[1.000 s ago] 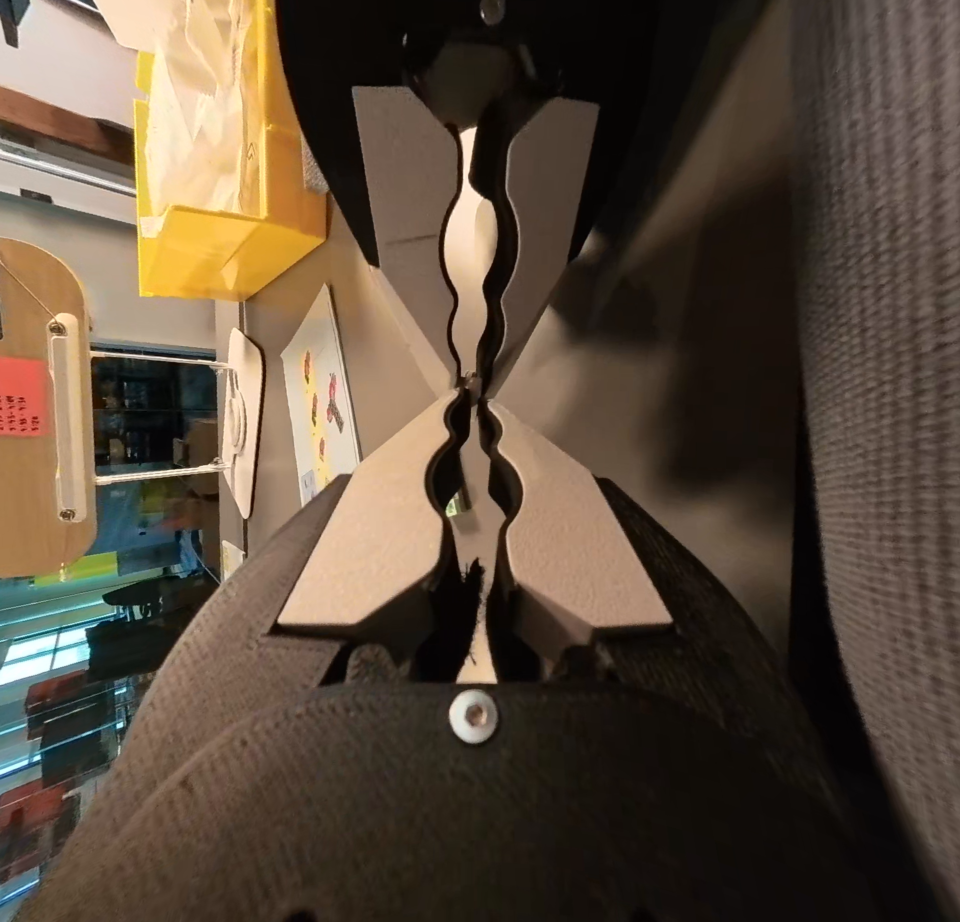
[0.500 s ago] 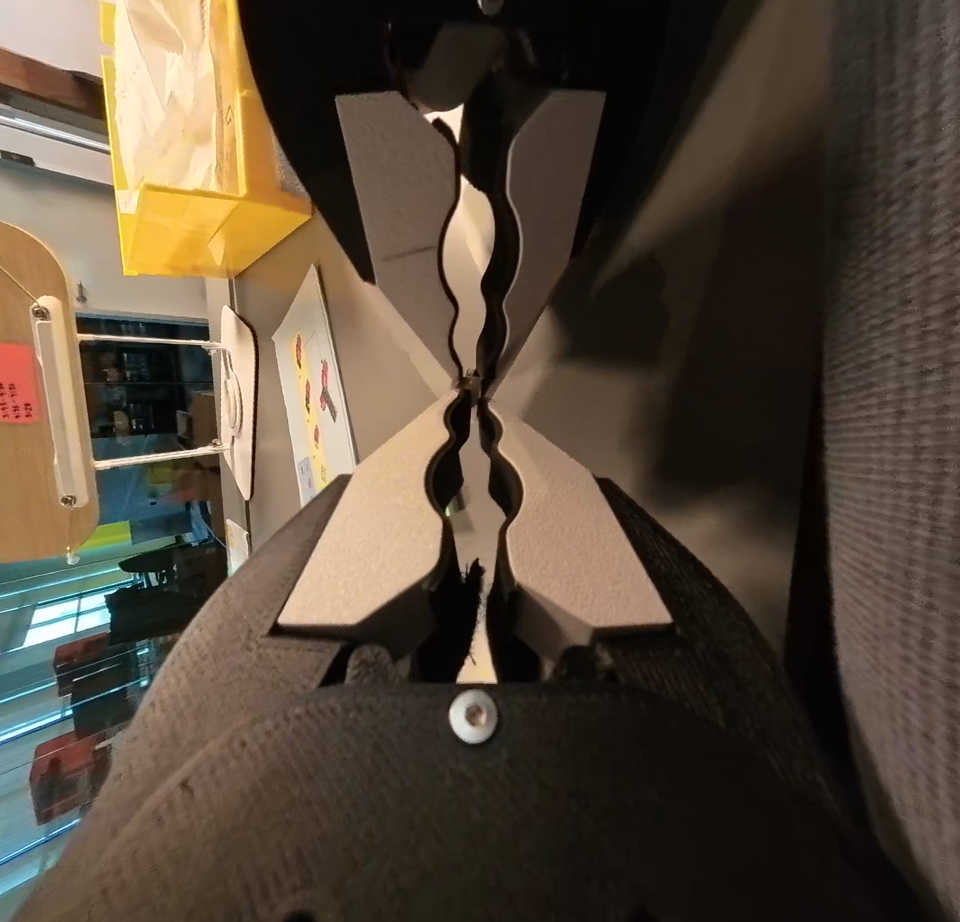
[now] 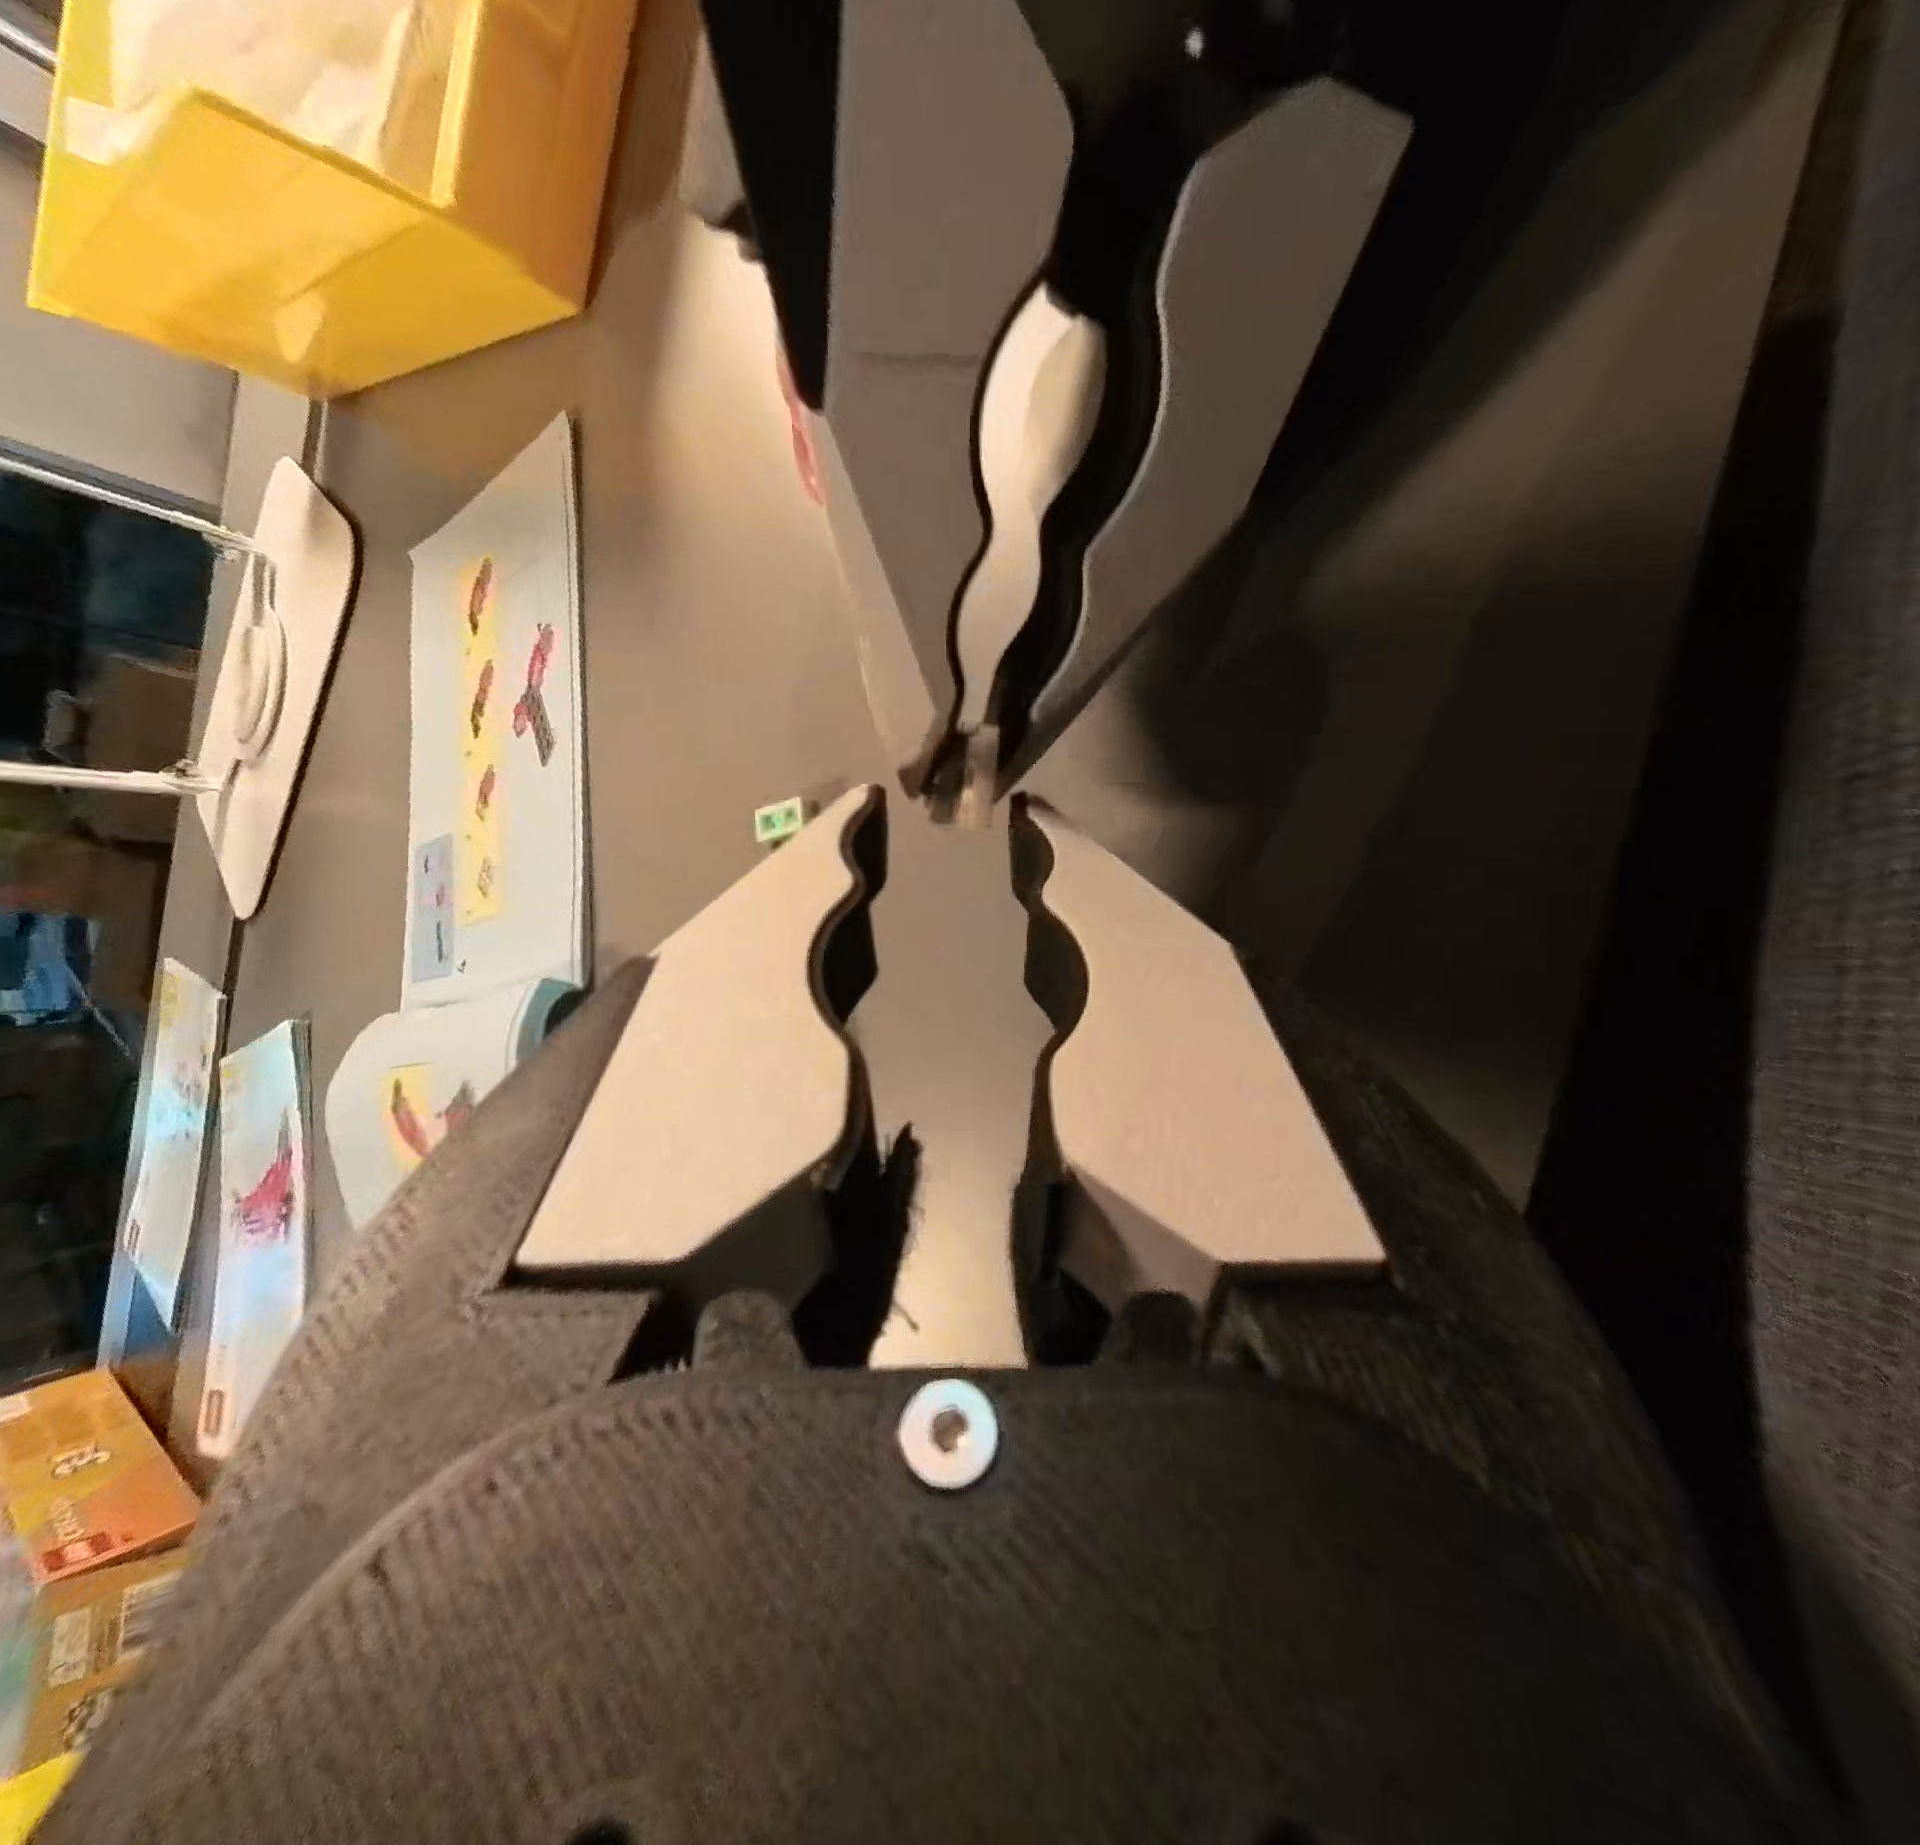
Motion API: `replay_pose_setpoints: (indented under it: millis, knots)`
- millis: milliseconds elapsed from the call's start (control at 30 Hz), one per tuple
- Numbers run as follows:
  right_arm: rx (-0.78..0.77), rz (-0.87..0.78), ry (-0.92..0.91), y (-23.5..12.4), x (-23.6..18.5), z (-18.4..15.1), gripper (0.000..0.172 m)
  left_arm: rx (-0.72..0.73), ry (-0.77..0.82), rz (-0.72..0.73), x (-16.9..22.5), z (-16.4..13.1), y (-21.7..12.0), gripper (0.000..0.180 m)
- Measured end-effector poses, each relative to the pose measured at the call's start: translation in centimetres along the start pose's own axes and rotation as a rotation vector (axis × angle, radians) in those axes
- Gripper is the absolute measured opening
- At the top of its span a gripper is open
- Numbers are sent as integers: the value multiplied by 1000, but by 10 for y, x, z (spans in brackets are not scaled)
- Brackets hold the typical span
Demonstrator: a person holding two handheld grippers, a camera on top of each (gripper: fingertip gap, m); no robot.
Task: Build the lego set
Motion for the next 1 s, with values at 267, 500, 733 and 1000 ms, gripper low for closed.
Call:
replay_pose_setpoints:
  millis: [267, 500, 733, 1000]
  knots:
    - [41, -8, 175, -3, 12, -2, 6, 34, 47, 123, -7, 4, -2, 14]
    - [52, 32, 331, -1, 14, -7, 7, 12, 173, 229, -12, 3, 0, 6]
    - [18, 20, 266, 0, 10, -10, 8, -8, 140, 178, -10, 1, 4, 4]
    - [-36, -44, 115, -2, 13, -8, 6, 39, 176, 214, -11, 3, 4, 6]
Point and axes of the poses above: each gripper's, where its closed fingertips meet, y out along the fingers, z out of its top, x = y × z across the jaws, the point moved 3 cm from there along -y, back along the fingers, and after that the axes turned 6 degrees about -y, right-handed, at the moved point
